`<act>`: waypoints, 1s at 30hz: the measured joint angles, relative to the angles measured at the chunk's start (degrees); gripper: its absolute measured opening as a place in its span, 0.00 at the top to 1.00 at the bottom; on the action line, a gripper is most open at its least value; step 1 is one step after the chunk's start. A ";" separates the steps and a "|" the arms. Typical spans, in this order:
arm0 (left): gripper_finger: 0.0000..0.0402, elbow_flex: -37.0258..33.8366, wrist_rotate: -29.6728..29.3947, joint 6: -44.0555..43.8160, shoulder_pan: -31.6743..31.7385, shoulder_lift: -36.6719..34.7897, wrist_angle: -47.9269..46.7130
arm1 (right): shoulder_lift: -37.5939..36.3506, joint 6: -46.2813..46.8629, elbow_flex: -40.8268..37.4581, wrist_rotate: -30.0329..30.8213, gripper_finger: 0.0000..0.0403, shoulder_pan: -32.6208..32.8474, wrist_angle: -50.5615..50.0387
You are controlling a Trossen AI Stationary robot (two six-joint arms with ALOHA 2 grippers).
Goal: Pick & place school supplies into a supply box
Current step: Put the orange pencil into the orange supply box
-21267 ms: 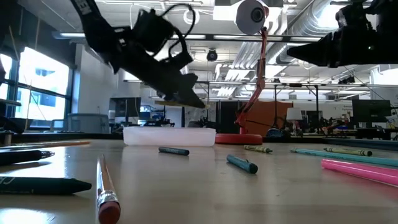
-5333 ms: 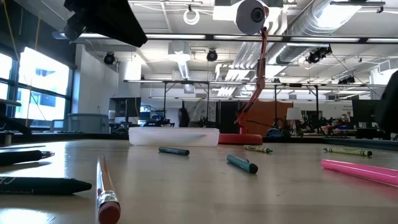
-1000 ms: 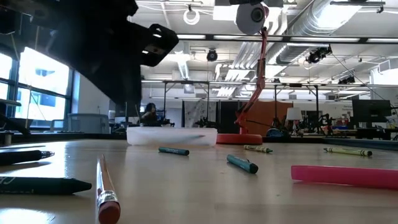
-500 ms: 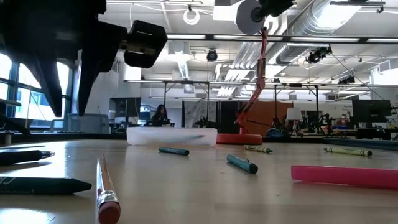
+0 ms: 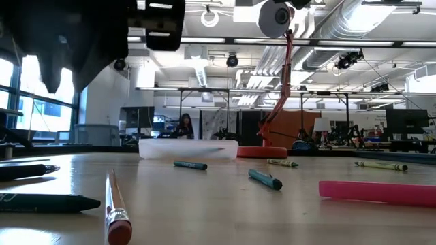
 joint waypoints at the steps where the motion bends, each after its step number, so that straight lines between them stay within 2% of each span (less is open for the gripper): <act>1: 0.77 -0.04 0.00 0.63 0.59 -1.15 -1.01 | 0.00 -0.02 0.00 0.00 0.82 0.00 0.18; 6: 0.77 -0.61 0.78 1.96 3.85 -5.65 0.35 | 0.02 -0.15 0.00 -0.02 0.82 -0.02 0.73; 9: 0.77 -2.71 6.57 4.70 6.02 -6.23 4.73 | 0.02 -0.15 0.00 -0.02 0.82 -0.02 1.17; 12: 0.77 -5.45 13.64 4.30 7.47 -6.10 14.86 | 0.04 -0.15 0.00 -0.02 0.82 -0.06 1.35; 13: 0.77 -6.82 14.16 3.61 7.65 -6.10 17.53 | 0.04 -0.15 0.00 -0.02 0.82 -0.07 1.52; 19: 0.77 -14.96 5.93 -0.74 7.11 -5.76 32.48 | 0.04 -0.15 0.02 0.00 0.82 -0.07 2.35; 22: 0.77 -17.40 4.56 -4.52 7.15 -5.54 37.13 | 0.04 -0.15 0.02 -0.03 0.82 -0.07 2.41; 25: 0.77 -17.79 3.86 -8.81 7.17 -4.64 38.06 | 0.04 -0.15 0.02 -0.02 0.82 -0.07 2.70; 30: 0.77 -17.81 3.14 -10.48 7.17 -2.03 37.97 | 0.04 -0.14 0.02 -0.02 0.82 -0.07 2.85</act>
